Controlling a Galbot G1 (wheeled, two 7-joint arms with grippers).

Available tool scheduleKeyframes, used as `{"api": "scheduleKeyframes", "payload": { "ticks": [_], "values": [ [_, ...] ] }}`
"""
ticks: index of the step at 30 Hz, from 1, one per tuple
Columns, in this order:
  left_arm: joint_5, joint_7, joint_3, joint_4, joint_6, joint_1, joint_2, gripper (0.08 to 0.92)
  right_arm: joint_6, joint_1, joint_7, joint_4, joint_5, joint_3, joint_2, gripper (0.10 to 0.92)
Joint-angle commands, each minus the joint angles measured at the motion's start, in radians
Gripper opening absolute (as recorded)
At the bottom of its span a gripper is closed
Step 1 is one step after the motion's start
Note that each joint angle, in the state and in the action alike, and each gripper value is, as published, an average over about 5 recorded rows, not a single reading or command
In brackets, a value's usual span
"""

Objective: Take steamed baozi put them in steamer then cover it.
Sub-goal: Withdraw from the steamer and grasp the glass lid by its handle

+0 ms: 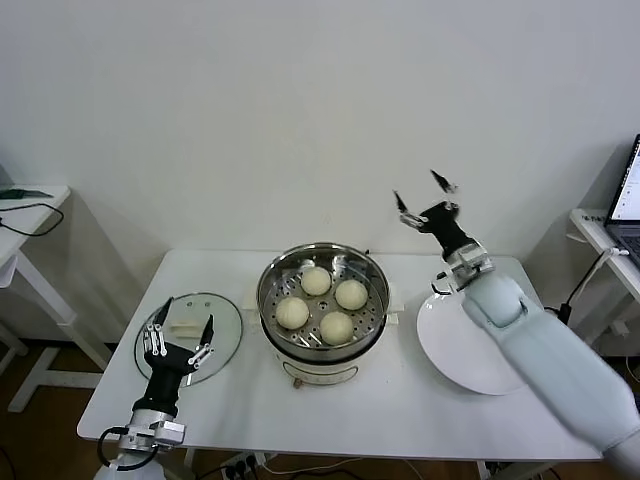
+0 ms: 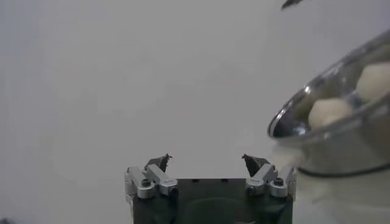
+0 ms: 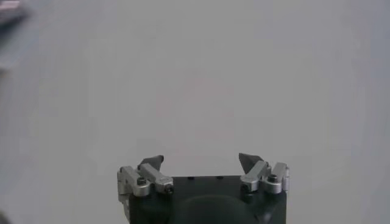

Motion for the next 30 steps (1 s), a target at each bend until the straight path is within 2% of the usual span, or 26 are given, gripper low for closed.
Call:
{"api": "scheduleKeyframes", "payload": {
  "ticks": [1, 6, 12, 20, 30],
  "values": [
    [0.42, -0.047, -0.031, 0.291, -0.04, -0.095, 0.044, 0.823, 0.106, -0.476, 0.073, 0.017, -0.055, 0.418, 0.182, 0.823],
    [0.548, -0.073, -0.032, 0.431, -0.097, -0.133, 0.056, 0.823, 0.112, -0.511, 0.063, 0.016, -0.08, 0.424, 0.221, 0.823],
    [0.611, -0.104, -0.02, 0.544, -0.126, -0.204, 0.052, 0.823, 0.108, -0.518, 0.058, 0.012, -0.116, 0.415, 0.257, 0.823],
    [0.651, -0.158, -0.022, 0.589, -0.113, -0.259, 0.047, 0.823, 0.101, -0.515, 0.052, 0.008, -0.14, 0.398, 0.277, 0.823],
    [0.679, -0.165, -0.019, 0.633, -0.085, -0.308, 0.051, 0.823, 0.1, -0.519, 0.05, 0.0, -0.156, 0.393, 0.29, 0.823]
  ]
}}
